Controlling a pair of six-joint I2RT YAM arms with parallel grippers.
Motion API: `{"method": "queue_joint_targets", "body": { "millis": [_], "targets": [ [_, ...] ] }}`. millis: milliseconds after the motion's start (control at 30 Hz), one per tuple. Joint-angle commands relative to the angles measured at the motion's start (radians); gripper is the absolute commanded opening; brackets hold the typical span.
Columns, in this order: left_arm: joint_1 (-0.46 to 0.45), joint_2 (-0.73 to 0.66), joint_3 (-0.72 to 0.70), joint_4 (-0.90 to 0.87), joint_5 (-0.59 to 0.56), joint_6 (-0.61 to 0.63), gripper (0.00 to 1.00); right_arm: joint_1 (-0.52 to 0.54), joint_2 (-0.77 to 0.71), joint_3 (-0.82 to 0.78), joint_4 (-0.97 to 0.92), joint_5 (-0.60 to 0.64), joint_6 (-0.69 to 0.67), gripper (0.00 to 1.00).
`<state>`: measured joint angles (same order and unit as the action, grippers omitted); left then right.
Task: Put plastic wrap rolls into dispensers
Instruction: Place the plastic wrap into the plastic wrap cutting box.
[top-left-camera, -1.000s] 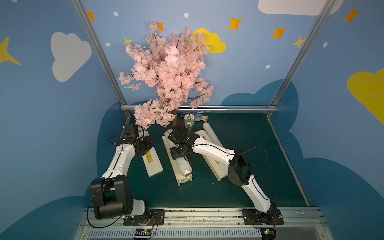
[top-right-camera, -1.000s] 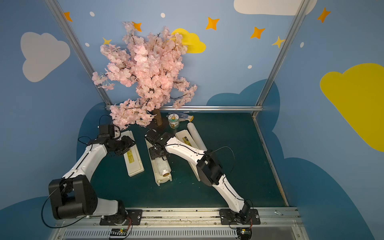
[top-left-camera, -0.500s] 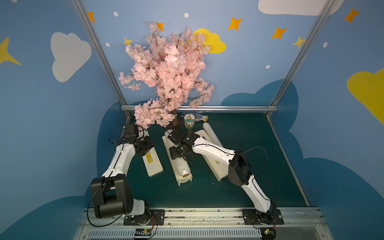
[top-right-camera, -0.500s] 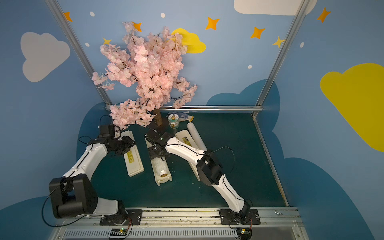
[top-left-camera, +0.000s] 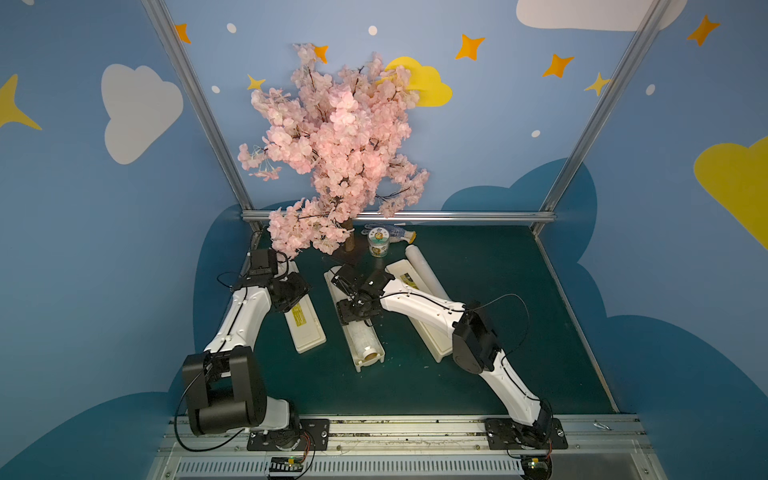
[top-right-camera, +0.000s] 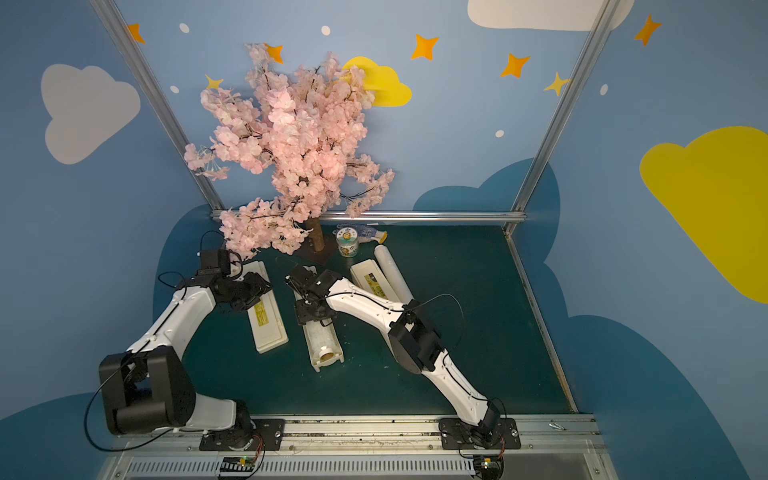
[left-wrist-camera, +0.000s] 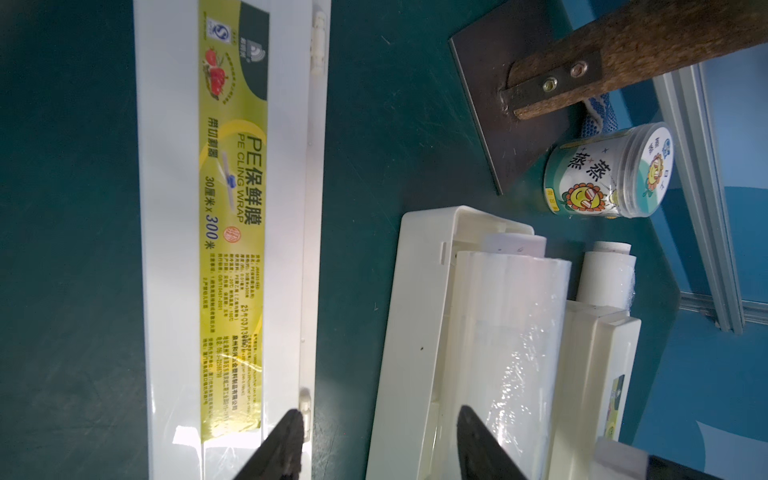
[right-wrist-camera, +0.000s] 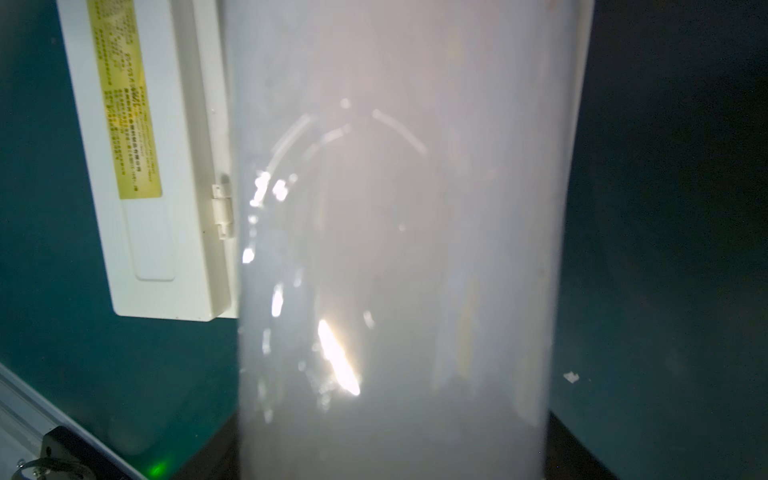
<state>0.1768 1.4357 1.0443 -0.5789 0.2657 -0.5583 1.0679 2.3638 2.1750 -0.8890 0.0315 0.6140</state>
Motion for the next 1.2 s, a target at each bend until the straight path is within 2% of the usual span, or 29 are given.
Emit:
{"method": "queue_joint_targets", "body": {
  "millis": [0, 400, 533, 600, 800, 1167],
  "targets": [
    [0.001, 0.017, 0.011, -0.015, 0.002, 0.000, 0.60, 0.007, -0.028, 0.028, 0.043, 0.006, 0.022, 0.04],
    [0.001, 0.028, 0.010, -0.014, 0.012, -0.005, 0.60, 0.006, 0.024, 0.043, 0.075, 0.032, 0.048, 0.14],
    [0.001, 0.029, 0.008, -0.015, 0.011, -0.004, 0.60, 0.003, 0.044, 0.052, 0.086, 0.030, 0.049, 0.28],
    [0.001, 0.026, 0.006, -0.015, 0.010, -0.004, 0.60, 0.006, 0.048, 0.053, 0.082, 0.041, 0.048, 0.29],
    [0.001, 0.026, 0.006, -0.016, 0.010, -0.003, 0.60, 0.006, -0.008, 0.024, 0.126, 0.060, 0.022, 0.03],
    [0.000, 0.031, 0.010, -0.018, 0.016, -0.006, 0.60, 0.007, -0.054, 0.015, 0.178, 0.036, -0.007, 0.05]
  ]
}}
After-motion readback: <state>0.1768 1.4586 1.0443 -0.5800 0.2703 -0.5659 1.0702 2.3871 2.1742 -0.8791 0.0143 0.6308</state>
